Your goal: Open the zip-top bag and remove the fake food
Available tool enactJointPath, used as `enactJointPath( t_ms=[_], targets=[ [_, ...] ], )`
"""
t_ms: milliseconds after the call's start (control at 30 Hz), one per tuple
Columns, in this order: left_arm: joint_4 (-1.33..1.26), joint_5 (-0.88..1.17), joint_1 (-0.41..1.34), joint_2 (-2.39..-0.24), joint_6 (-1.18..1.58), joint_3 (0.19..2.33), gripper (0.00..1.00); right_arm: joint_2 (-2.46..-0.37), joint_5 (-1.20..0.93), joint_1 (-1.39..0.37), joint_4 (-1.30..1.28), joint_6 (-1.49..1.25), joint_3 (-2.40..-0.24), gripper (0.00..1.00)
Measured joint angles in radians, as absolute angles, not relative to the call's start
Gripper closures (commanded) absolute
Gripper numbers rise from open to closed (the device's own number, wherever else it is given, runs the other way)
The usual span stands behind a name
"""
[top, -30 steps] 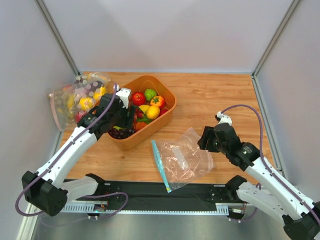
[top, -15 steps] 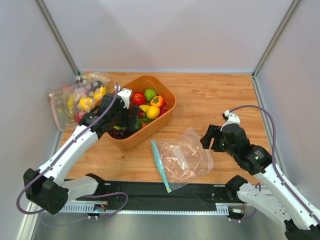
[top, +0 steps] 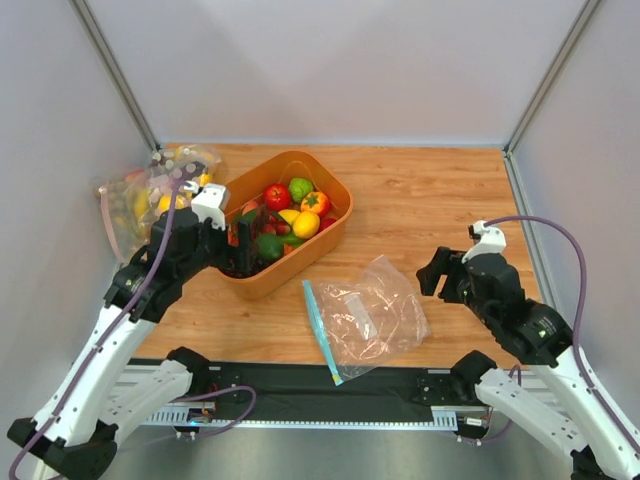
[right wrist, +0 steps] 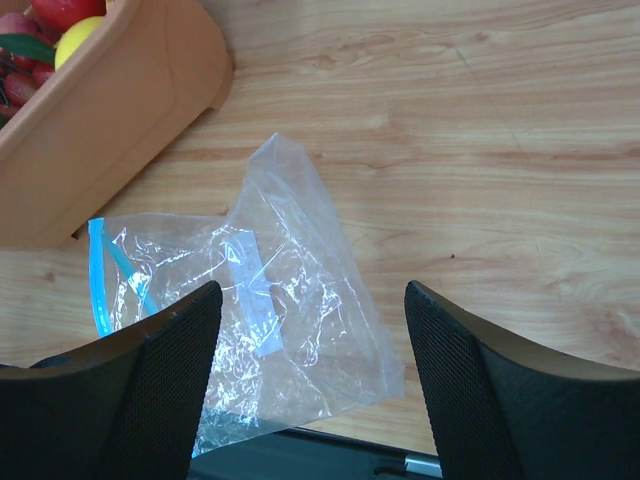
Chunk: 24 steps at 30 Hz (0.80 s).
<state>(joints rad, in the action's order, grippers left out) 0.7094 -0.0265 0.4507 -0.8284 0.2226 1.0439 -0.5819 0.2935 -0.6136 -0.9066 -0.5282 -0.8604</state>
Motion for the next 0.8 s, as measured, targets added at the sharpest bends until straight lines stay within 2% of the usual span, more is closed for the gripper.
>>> enactJointPath(
  t_ms=[133, 200, 267, 500, 533, 800],
  targets=[
    [0.816, -0.028, 0.451, -0.765, 0.254, 1.082, 0.01, -0.562, 0.321, -0.614, -0.931, -0.51, -0.915, 0.21],
    [0.87, -0.029, 0.451, -0.744, 0.265, 1.105, 0.01, -0.548, 0.332, -0.614, -0.942, -0.499, -0.941, 0.18],
    [0.923, -0.035, 0.451, -0.728, 0.273, 1.127, 0.01, -0.531, 0.343, -0.614, -0.946, -0.492, -0.96, 0.1],
    [1.043, -0.074, 0.451, -0.638, 0.29, 1.153, 0.01, -0.463, 0.372, -0.614, -0.977, -0.458, -1.027, 0.03],
    [1.059, -0.081, 0.451, -0.626, 0.292, 1.161, 0.01, -0.456, 0.375, -0.614, -0.988, -0.453, -1.036, 0.0],
    [1.143, -0.113, 0.451, -0.595, 0.306, 1.251, 0.01, -0.407, 0.396, -0.614, -1.042, -0.439, -1.057, 0.0]
  ],
)
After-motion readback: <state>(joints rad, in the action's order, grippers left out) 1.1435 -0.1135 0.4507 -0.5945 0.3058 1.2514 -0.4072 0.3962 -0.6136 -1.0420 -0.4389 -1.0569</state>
